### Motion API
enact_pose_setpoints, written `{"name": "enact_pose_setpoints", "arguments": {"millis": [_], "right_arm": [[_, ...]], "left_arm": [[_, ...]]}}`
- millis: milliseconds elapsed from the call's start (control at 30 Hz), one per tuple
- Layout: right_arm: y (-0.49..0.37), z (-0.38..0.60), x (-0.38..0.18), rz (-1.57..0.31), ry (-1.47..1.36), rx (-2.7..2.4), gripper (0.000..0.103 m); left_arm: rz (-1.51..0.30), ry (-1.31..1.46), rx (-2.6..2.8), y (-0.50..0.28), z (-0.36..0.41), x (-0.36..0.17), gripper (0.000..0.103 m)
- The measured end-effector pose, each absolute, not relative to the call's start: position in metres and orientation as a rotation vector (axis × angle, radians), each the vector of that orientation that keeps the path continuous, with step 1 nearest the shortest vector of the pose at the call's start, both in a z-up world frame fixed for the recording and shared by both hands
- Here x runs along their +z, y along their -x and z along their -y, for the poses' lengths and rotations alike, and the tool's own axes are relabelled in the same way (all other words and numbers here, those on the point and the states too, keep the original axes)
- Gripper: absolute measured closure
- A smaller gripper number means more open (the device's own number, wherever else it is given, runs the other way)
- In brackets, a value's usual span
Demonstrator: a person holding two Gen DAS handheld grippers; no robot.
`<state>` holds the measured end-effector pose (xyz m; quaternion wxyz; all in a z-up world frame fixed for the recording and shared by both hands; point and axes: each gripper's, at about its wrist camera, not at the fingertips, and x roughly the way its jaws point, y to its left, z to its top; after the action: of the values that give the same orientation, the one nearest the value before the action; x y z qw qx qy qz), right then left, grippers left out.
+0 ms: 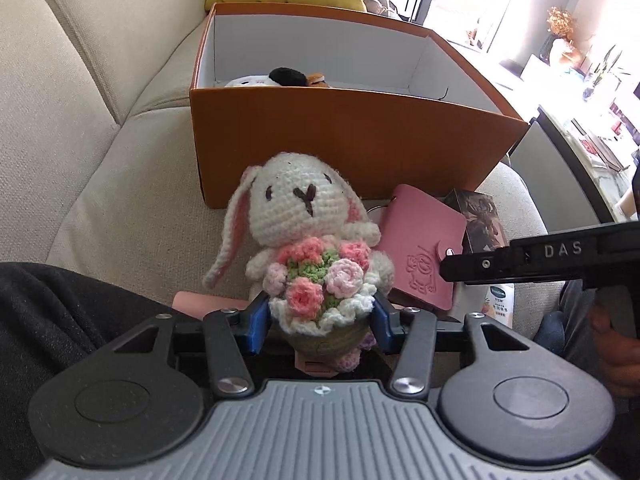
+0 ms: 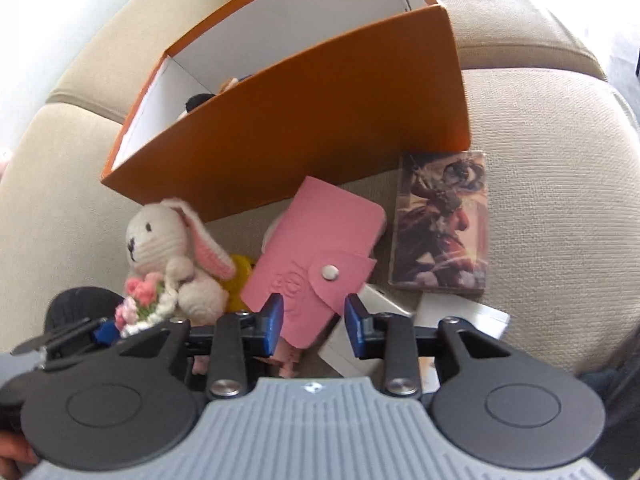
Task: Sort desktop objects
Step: 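Grasp the pink card wallet with the right gripper while left holds the bunny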
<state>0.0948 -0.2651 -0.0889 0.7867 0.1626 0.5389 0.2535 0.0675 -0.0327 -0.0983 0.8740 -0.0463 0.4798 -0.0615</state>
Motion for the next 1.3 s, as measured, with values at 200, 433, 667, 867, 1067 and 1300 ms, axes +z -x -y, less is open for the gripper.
{"name": "enact_pose_setpoints", "arguments": {"millis": [200, 433, 667, 867, 1067, 1300], "right_arm": [[-0.107, 0.257, -0.098, -1.187, -0.352, 0.528, 0.062], [-0.12, 0.257, -0.112, -1.244, -0.377, 0.475, 0.043], [-0.126, 0.259, -0.121, -1.264, -0.451, 0.44, 0.042], [-0.121, 0.257, -0.101, -1.202, -0.399, 0.447, 0.068], [-0.105, 0.238, -0.061, -1.098, -0.26, 0.532, 0.068], [-0.102, 0.211, -0.054, -1.094, -0.213, 0.606, 0.069]], "left_arm": [[-1.013, 0.112, -0.134, -0.069, 0.03, -0.101, 0.044], [-1.028, 0.117, -0.146, -0.074, 0.028, -0.102, 0.044], [-1.034, 0.129, -0.148, -0.076, 0.027, -0.104, 0.044], [-1.032, 0.143, -0.144, -0.075, 0.025, -0.103, 0.044], [-1.027, 0.156, -0.138, -0.074, 0.024, -0.102, 0.044], [-1.035, 0.166, -0.133, -0.075, 0.023, -0.102, 0.044]]}}
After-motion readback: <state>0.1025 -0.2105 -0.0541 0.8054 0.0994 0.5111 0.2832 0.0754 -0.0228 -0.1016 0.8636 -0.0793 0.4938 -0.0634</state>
